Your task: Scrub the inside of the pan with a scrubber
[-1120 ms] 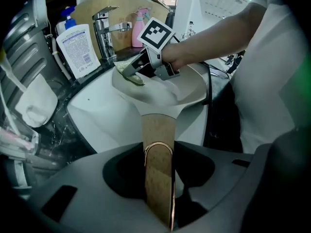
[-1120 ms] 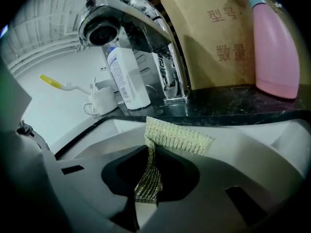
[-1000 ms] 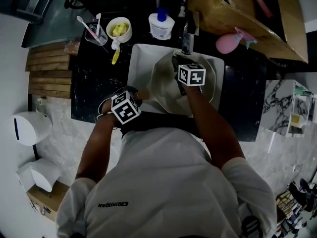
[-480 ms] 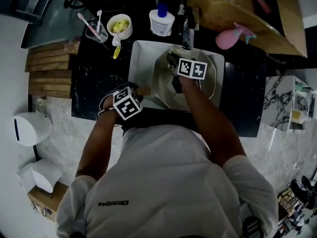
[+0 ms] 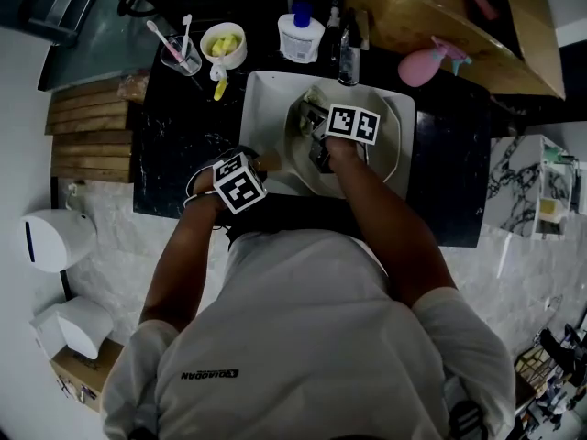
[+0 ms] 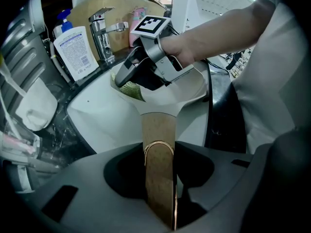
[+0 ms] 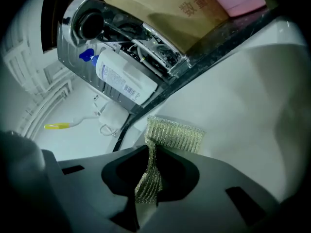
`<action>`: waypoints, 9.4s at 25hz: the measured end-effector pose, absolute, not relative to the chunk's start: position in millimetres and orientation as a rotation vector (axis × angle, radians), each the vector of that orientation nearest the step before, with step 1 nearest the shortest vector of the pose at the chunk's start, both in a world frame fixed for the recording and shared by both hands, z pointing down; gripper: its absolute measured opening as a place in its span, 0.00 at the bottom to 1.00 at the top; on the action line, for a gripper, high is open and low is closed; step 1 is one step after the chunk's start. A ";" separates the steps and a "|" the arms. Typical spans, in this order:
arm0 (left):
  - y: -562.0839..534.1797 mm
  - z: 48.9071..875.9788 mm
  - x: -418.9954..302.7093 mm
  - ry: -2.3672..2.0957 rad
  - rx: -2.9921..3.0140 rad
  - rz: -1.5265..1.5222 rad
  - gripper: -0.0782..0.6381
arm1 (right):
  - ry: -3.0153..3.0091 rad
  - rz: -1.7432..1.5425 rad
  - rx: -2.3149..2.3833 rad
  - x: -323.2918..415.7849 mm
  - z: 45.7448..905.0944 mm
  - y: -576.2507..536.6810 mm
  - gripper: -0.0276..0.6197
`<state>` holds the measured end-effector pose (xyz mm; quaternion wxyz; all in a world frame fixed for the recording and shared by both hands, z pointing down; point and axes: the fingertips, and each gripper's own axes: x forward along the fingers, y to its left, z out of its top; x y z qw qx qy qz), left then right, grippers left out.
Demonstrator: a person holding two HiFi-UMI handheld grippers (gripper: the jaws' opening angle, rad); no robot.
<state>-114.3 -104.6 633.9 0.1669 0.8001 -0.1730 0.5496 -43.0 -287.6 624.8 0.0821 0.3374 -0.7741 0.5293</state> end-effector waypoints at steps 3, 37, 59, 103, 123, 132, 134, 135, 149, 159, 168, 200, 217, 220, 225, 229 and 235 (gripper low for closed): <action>-104.9 634.5 -114.5 -0.495 2.281 1.572 0.33 | -2.308 1.594 0.977 -49.1 624.9 -279.0 0.15; -104.1 635.9 -114.5 -0.490 2.280 1.594 0.32 | -2.121 1.798 0.412 -68.8 618.4 -186.3 0.15; -104.6 637.4 -114.8 -0.489 2.278 1.612 0.31 | -1.931 1.635 -0.014 -35.3 621.3 -116.5 0.15; -104.3 636.3 -114.1 -0.484 2.278 1.609 0.31 | -1.773 1.099 -0.262 46.9 601.4 -86.6 0.15; -103.6 636.1 -113.8 -0.479 2.270 1.610 0.31 | -1.345 -1.209 -0.082 43.4 619.7 -241.4 0.15; -103.4 637.3 -114.7 -0.476 2.264 1.611 0.31 | -1.175 -1.339 -0.265 43.1 647.8 -274.6 0.15; -103.2 637.8 -114.7 -0.475 2.263 1.611 0.31 | -1.165 -1.311 -0.256 49.2 653.8 -286.3 0.15; -103.5 637.9 -114.9 -0.474 2.263 1.612 0.31 | -1.164 -1.294 -0.249 51.1 656.0 -291.1 0.15; -103.9 637.6 -115.4 -0.465 2.254 1.611 0.31 | -1.176 -1.240 -0.165 56.3 666.6 -317.3 0.15; -104.0 638.7 -115.6 -0.464 2.256 1.611 0.31 | -1.191 -1.142 -0.118 74.7 669.5 -317.2 0.15; -103.8 637.7 -115.6 -0.465 2.259 1.612 0.31 | -1.206 -0.982 -0.026 103.0 672.9 -311.5 0.15; -104.0 635.8 -113.0 -0.467 2.271 1.604 0.31 | -1.156 -0.189 0.254 164.7 684.8 -240.7 0.15; -104.3 635.9 -113.3 -0.471 2.273 1.606 0.31 | -1.191 0.412 0.182 161.4 683.7 -161.1 0.15; -104.4 636.0 -113.3 -0.471 2.275 1.606 0.31 | -1.227 0.510 0.163 155.0 680.8 -151.3 0.15; -103.2 635.6 -113.4 -0.471 2.275 1.605 0.31 | -1.231 0.598 0.121 148.9 678.9 -137.8 0.15; -103.8 634.9 -113.0 -0.471 2.275 1.605 0.31 | -1.244 0.677 0.081 141.8 676.0 -128.0 0.15; -104.6 636.1 -113.0 -0.476 2.279 1.606 0.31 | -1.302 0.833 0.033 122.0 674.1 -111.8 0.15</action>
